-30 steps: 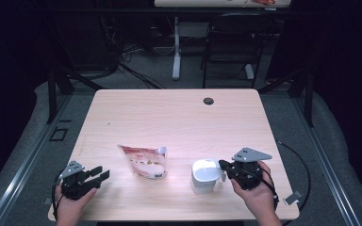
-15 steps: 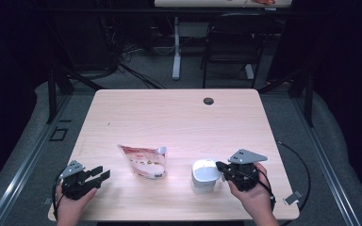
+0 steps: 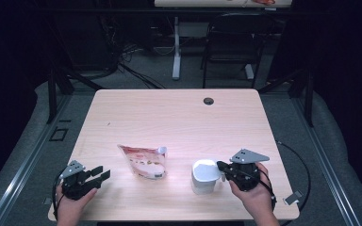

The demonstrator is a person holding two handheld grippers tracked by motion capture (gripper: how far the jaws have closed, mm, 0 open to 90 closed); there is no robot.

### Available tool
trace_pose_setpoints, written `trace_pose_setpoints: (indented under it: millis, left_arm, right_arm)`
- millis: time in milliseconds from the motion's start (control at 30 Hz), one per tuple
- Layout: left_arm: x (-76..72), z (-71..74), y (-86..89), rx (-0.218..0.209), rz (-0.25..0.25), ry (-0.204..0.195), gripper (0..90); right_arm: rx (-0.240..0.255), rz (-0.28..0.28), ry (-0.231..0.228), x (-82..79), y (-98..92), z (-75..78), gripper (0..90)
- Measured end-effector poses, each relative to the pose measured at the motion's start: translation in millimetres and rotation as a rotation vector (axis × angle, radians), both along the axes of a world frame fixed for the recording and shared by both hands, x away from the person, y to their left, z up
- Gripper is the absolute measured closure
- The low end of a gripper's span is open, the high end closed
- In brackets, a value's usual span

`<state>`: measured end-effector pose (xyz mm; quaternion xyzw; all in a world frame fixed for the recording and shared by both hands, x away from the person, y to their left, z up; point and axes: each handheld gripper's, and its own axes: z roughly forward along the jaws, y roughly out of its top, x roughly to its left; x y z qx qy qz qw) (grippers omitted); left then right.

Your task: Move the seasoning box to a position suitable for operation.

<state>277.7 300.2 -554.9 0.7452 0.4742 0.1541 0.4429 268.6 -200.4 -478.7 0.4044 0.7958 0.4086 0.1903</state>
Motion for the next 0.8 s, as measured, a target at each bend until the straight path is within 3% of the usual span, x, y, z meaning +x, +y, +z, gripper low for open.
trace_pose_setpoints:
  millis: [800]
  left_arm:
    - [-1.5, 1.2, -2.9, 0.004, -0.016, -0.003, 58.5]
  right_arm:
    - [0.02, -0.003, 0.004, 0.1, -3.6, -1.1, 90.0]
